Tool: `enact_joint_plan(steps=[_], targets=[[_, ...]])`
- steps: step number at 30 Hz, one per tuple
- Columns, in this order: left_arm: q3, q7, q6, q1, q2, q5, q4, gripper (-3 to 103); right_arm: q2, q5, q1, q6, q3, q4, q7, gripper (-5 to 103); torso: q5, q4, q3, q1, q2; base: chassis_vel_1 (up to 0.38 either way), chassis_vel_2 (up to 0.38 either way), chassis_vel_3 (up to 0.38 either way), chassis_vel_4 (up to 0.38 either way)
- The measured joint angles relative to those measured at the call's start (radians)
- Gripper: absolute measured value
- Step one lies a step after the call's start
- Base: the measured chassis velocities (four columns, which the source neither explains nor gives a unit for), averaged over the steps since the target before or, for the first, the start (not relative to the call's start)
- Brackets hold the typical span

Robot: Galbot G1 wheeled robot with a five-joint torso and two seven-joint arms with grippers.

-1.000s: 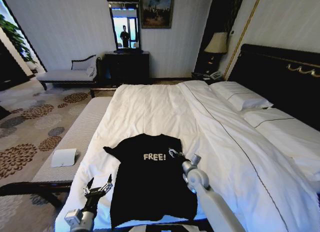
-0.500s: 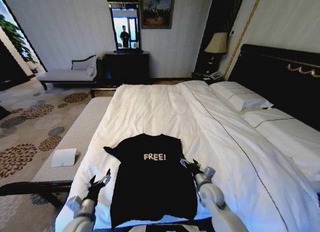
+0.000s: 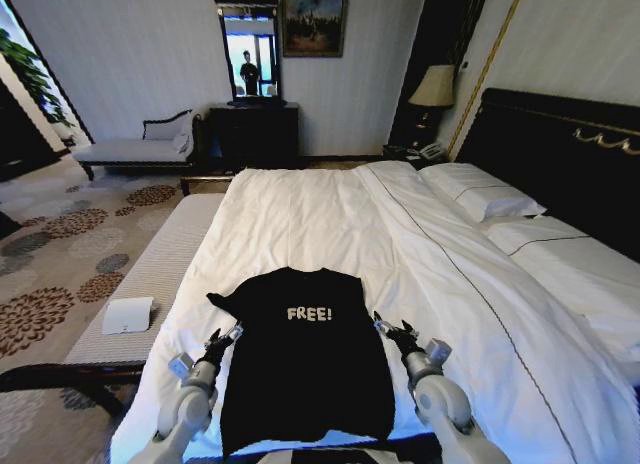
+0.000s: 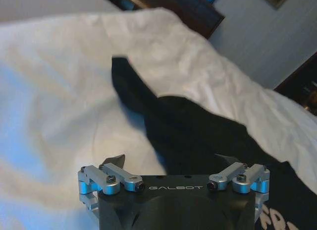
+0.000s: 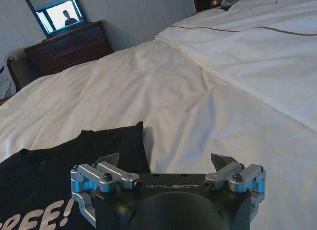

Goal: Fold the clothes on the bed.

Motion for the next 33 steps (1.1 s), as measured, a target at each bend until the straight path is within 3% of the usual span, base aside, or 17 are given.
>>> enact_joint_plan(steps=[5,12,20,23,25,28,33], targets=[[0.023,0.002,0.012,-0.036,0.0,-0.035,0.06,100,-0.002,0.006,-0.018,-0.002,0.022,0.024,0.001,100,0.0,0.0,0.0,0.0,0.0,0.0,0.0,0.0,0.0],[0.058,0.078,0.021,-0.086,0.006,-0.005,0.103,100,-0.005,0.016,-0.027,-0.009,0.03,0.042,0.0,100,0.0,0.0001,0.0,0.0,0.0,0.0,0.0,0.0,0.0],[0.077,0.086,0.021,-0.168,-0.008,-0.006,0.149,100,-0.007,0.024,-0.033,-0.014,0.04,0.057,0.0,100,-0.0001,-0.0001,0.0,0.0,0.0,0.0,0.0,0.0,0.0],[0.082,0.091,0.021,-0.187,-0.015,-0.011,0.167,100,-0.009,0.069,-0.037,-0.024,0.043,0.081,0.009,100,0.0,-0.0002,0.0,0.0,0.0,0.0,0.0,0.0,0.0],[0.086,0.094,0.025,-0.2,-0.025,-0.029,0.185,100,-0.01,0.153,-0.034,-0.048,0.047,0.13,0.028,100,-0.0001,0.0,0.0,0.0,0.0,0.0,0.0,0.0,0.0],[0.086,0.096,0.026,-0.204,-0.033,-0.037,0.192,100,-0.014,0.17,-0.03,-0.054,0.049,0.149,0.032,100,-0.0001,0.0001,0.0,0.0,0.0,0.0,0.0,0.0,0.0],[0.065,0.088,-0.004,-0.221,-0.101,-0.069,0.203,100,-0.034,0.17,-0.025,-0.059,0.057,0.163,0.031,100,-0.0002,-0.0001,0.0,0.0,0.0,0.0,0.0,0.0,0.0]])
